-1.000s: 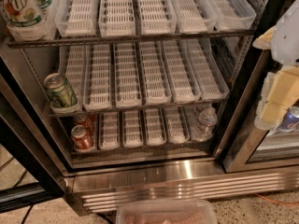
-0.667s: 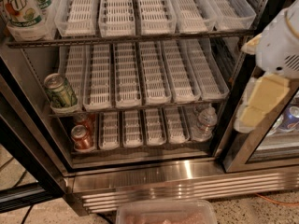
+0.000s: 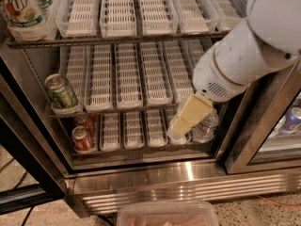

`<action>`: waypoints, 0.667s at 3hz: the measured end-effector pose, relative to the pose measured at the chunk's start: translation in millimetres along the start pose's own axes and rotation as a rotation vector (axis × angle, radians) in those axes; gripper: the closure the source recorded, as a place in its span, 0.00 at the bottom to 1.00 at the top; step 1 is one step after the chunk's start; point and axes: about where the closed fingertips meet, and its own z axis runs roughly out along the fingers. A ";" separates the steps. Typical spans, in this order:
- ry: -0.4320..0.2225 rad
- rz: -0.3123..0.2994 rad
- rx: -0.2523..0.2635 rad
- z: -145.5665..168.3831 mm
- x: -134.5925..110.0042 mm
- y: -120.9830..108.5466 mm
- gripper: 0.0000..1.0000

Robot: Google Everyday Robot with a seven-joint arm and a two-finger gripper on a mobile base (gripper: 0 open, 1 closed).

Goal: Pick green can from middle shelf of fridge

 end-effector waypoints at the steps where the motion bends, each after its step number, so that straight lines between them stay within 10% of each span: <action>1: -0.024 -0.001 0.027 -0.8 -6.8 -5.7 0.00; 2: -0.041 -0.002 0.024 2.2 -11.8 -0.4 0.00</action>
Offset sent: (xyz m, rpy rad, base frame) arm 0.0038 0.0182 -0.0012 0.0517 -0.0389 0.0049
